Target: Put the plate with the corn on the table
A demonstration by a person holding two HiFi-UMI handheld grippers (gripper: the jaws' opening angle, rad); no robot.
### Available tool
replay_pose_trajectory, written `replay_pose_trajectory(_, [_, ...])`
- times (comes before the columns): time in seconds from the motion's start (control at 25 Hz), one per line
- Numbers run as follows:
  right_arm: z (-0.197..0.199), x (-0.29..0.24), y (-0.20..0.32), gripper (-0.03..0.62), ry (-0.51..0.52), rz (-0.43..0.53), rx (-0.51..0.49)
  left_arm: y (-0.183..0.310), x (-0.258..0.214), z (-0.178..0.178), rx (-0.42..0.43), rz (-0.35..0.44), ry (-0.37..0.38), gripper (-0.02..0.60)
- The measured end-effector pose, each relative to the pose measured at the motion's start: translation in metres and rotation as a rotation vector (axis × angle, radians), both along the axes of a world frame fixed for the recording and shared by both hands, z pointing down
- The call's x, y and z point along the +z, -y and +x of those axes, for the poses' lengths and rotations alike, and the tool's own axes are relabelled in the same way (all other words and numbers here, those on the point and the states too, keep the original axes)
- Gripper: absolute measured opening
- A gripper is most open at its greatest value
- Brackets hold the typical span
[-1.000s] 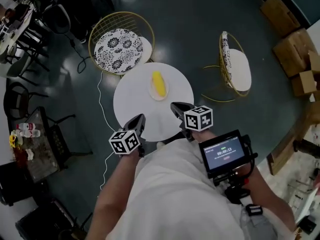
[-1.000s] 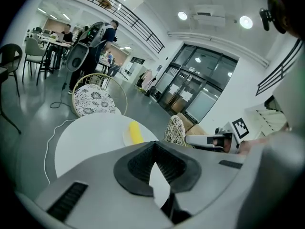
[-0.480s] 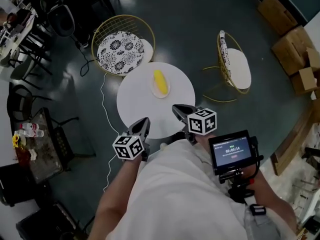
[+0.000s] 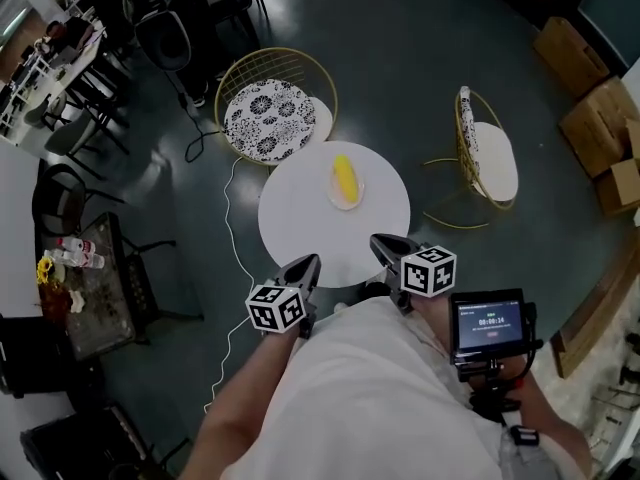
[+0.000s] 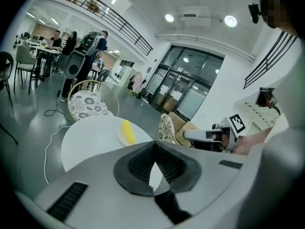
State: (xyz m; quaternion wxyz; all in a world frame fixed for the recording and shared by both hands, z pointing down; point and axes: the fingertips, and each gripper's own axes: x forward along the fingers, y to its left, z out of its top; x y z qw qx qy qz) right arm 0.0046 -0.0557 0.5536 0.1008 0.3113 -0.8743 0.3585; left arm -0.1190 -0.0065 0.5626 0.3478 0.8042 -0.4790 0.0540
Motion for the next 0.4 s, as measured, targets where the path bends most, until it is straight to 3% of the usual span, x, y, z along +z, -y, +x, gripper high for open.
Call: replay_pose_trajectory(0.4, [0.002, -0.002, -0.024, 0.008, 0.002, 0.002, 0.004, -0.021, 0.005, 0.005, 0.006, -0.015, -0.01, 0.006])
